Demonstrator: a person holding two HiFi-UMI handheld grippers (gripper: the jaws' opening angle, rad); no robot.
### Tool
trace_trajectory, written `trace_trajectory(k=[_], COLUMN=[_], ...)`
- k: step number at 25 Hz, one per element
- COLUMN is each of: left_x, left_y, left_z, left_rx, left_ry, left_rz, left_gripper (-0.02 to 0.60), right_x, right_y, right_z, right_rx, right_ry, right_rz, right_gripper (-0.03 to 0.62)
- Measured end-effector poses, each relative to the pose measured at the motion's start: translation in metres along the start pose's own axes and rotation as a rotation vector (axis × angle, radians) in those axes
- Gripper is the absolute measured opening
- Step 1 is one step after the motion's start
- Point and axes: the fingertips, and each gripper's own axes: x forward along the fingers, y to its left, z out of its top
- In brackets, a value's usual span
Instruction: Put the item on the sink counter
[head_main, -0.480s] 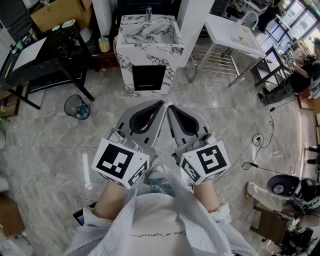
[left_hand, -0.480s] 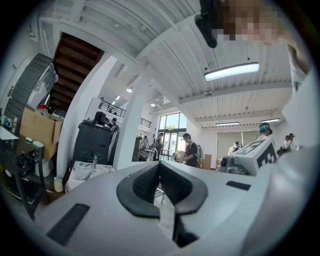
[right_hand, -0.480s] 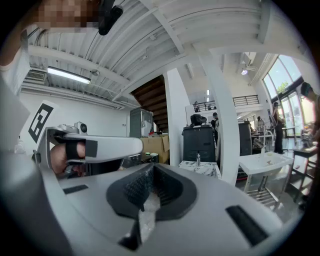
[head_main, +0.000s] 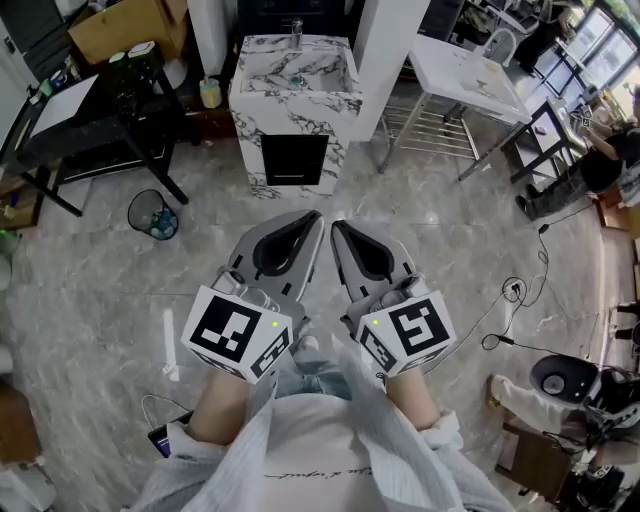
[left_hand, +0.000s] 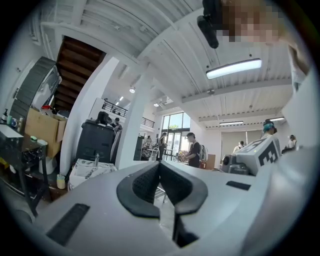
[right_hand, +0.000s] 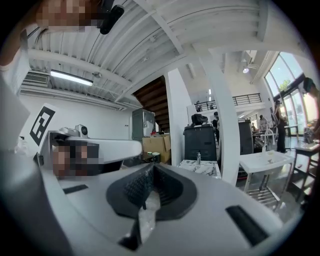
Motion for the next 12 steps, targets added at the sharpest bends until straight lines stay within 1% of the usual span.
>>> trace_trajectory(k=[6,12], left_x=[0.001,0.010], left_y=[-0.007,0.011], left_z=[-0.014,-0.021], left_rx=[-0.002,-0.015], left_ry=[0.016,0.029], left_rz=[0.014,0.008], left_gripper=[0.015,0.015], right_x=[-0.010,0.010], right_y=[-0.008,-0.016], right_z=[-0.014,-0.025], right_rx=[0.015,0.046], right_ry=[0.009,0.026], right_rz=[0.002,-0.009], right_gripper=[0.009,0.009])
